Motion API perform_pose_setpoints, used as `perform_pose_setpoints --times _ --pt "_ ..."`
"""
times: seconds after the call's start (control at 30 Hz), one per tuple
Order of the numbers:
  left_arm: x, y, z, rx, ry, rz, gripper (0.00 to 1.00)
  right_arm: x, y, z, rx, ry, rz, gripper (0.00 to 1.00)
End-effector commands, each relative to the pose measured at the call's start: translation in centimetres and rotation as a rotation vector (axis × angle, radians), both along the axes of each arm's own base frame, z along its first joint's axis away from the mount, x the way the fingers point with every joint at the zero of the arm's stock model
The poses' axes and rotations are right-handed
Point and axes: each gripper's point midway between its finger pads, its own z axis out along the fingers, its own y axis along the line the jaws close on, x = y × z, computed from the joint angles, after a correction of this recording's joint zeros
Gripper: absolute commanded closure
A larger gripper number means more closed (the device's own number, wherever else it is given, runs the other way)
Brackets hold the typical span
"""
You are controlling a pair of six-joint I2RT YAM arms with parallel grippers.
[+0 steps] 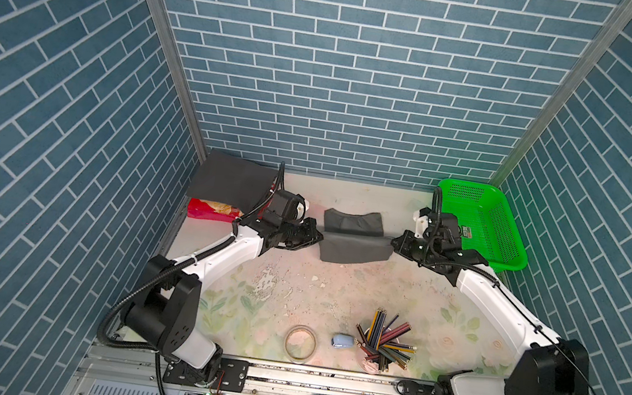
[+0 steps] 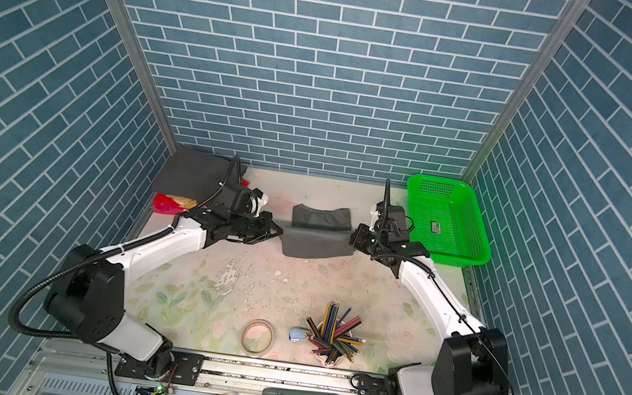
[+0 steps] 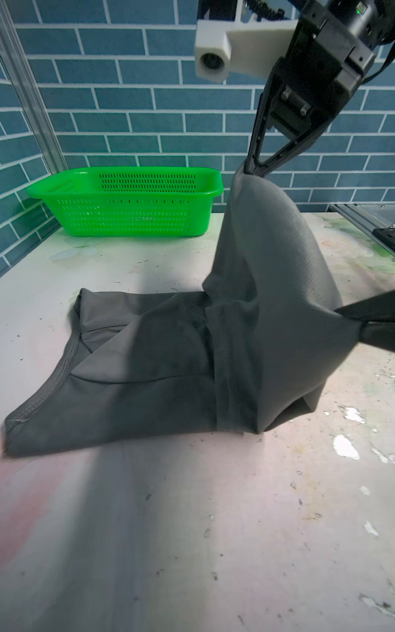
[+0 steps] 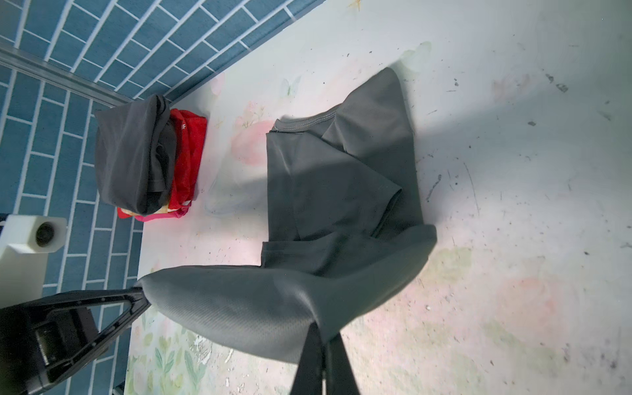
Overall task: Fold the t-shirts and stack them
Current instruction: 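Grasp the near corners of the folded grey shirt with both grippers, then lift the near edge with both grippers and fold it away from the robot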
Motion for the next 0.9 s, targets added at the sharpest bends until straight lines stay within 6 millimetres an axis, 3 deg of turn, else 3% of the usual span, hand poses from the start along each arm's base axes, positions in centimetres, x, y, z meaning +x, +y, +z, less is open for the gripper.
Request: perform_pose_setpoints --times 0.0,0.5,0.87 --pt "1.8 -0.2 0.4 -0.004 -0.018 -0.011 1.00 1.7 0.5 -0.2 0.007 -0.004 0.035 1.00" --pt "10.5 1.0 -2.3 -0.010 0.008 0.029 1.00 10.4 1.7 -2.0 0.047 0.049 0.065 1.00" --pt "15.4 0.7 -4.8 -0.008 0.007 0.040 1.00 14.7 1.7 -4.2 0.129 0.064 0.076 1.00"
